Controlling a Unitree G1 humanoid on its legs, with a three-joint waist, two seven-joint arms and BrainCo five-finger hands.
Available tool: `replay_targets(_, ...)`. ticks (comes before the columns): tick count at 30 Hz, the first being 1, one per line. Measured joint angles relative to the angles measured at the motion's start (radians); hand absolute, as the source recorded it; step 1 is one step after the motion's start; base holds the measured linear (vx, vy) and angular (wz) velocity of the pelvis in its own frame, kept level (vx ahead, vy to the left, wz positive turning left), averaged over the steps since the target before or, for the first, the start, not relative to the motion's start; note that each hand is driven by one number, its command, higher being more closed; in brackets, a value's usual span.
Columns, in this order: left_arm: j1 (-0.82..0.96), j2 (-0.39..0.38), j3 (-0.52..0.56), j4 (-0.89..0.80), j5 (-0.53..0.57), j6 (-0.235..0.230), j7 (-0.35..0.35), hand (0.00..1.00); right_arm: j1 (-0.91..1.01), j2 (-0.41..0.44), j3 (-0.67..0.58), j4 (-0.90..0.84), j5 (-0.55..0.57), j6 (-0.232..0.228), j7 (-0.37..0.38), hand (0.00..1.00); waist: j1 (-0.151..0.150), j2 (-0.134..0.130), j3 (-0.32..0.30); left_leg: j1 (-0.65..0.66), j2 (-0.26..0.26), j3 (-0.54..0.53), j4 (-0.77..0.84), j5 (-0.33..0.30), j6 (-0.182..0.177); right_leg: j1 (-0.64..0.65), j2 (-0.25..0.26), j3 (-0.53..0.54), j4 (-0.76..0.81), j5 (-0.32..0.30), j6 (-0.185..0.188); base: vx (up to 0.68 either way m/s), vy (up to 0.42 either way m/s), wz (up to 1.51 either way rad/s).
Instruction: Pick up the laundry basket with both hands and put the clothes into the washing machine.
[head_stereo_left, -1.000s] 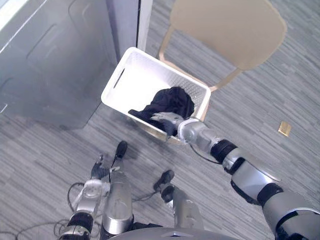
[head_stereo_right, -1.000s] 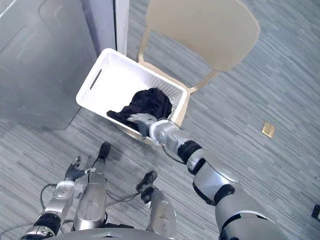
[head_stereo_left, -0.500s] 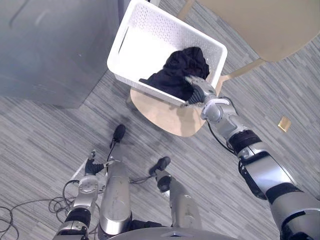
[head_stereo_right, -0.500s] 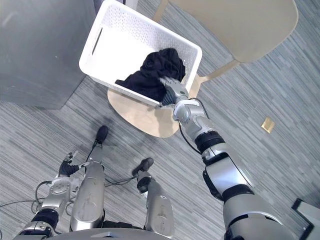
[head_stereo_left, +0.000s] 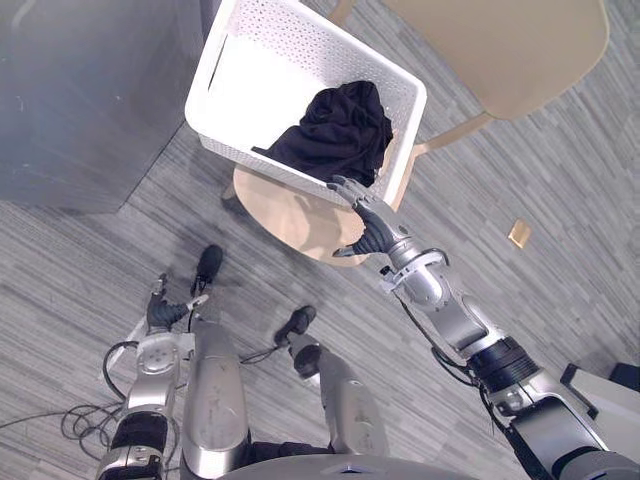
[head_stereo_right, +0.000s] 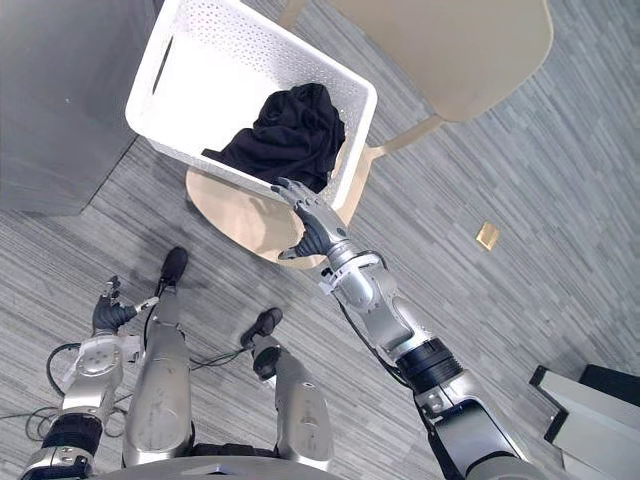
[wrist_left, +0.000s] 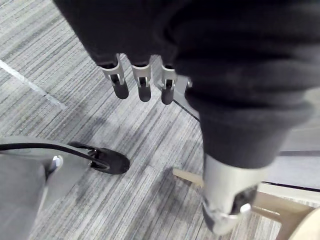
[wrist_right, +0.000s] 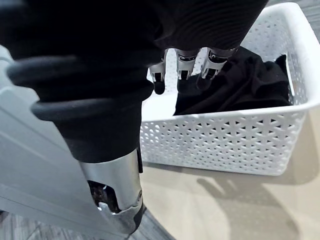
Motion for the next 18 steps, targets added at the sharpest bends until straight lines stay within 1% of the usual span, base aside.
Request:
replay_targets(2,0.016,0.009,0.009,-0.002,0.002,0.0,0.0,0.0,-0.006,-0.001,-0.003,-0.002,0.0,-0.013,0.0,0.0,0.0,-0.016,-0.011,0.0,0.0,0.009,0.0,-0.002,0.011,-0.002,0.0,0.004,0.0,0.0,0.0,0.0,-0.031,-0.03)
replay_targets(4,0.035,0.011,0.018,-0.008,0.008,0.0,0.0,0.0,-0.017,-0.017,-0.004,-0.002,-0.004,-0.016,-0.001,0.0,0.0,-0.027,-0.02,-0.001,0.0,0.012,0.0,-0.003,0.012,-0.004,0.0,0.005,-0.001,0.0,0.0,0.01,-0.043,-0.02)
replay_targets(5,0.041,0.011,0.018,-0.008,0.017,0.001,-0.001,0.0,-0.036,-0.04,-0.004,-0.001,-0.025,-0.015,-0.007,0.0,0.001,-0.028,-0.02,-0.001,0.0,0.012,0.0,-0.002,0.012,-0.004,0.001,0.005,-0.001,0.0,0.0,0.01,-0.049,0.0)
replay_targets(8,0.058,0.01,0.025,-0.011,0.022,0.001,-0.001,0.0,-0.099,-0.07,-0.004,-0.002,-0.079,-0.014,-0.028,0.0,0.002,-0.029,-0.021,-0.006,0.0,0.015,0.0,-0.002,0.012,-0.011,0.006,0.008,-0.002,0.001,-0.001,-0.01,-0.039,-0.04)
replay_targets(11,0.075,0.007,0.049,-0.023,0.041,0.008,-0.001,0.0,-0.167,-0.08,-0.001,0.0,-0.138,-0.006,-0.051,0.0,0.006,-0.033,-0.023,-0.028,0.007,0.014,0.0,-0.001,0.013,-0.032,0.012,0.007,-0.004,0.003,-0.004,-0.01,-0.05,-0.04)
replay_targets(13,0.086,0.005,0.062,-0.029,0.043,0.01,-0.001,0.0,-0.222,-0.091,0.013,0.013,-0.161,0.008,-0.057,0.0,0.005,-0.033,-0.024,-0.035,0.011,0.011,0.0,0.002,0.012,-0.034,0.021,0.003,-0.011,0.005,-0.006,0.01,-0.062,0.0)
replay_targets(15,0.098,0.005,0.07,-0.034,0.05,0.01,-0.001,0.0,-0.278,-0.112,0.025,0.017,-0.18,0.011,-0.066,0.0,0.01,-0.033,-0.024,-0.039,0.016,0.011,0.0,0.007,0.005,-0.033,0.027,0.001,-0.018,0.006,-0.008,0.01,-0.067,-0.01)
replay_targets(18,0.103,0.005,0.076,-0.041,0.065,0.015,-0.001,0.0,-0.396,-0.133,0.082,0.093,-0.217,0.024,-0.074,0.0,0.011,-0.033,-0.024,-0.047,0.02,0.003,0.0,0.006,0.007,-0.034,0.035,-0.006,-0.025,0.007,-0.009,0.0,-0.042,0.04)
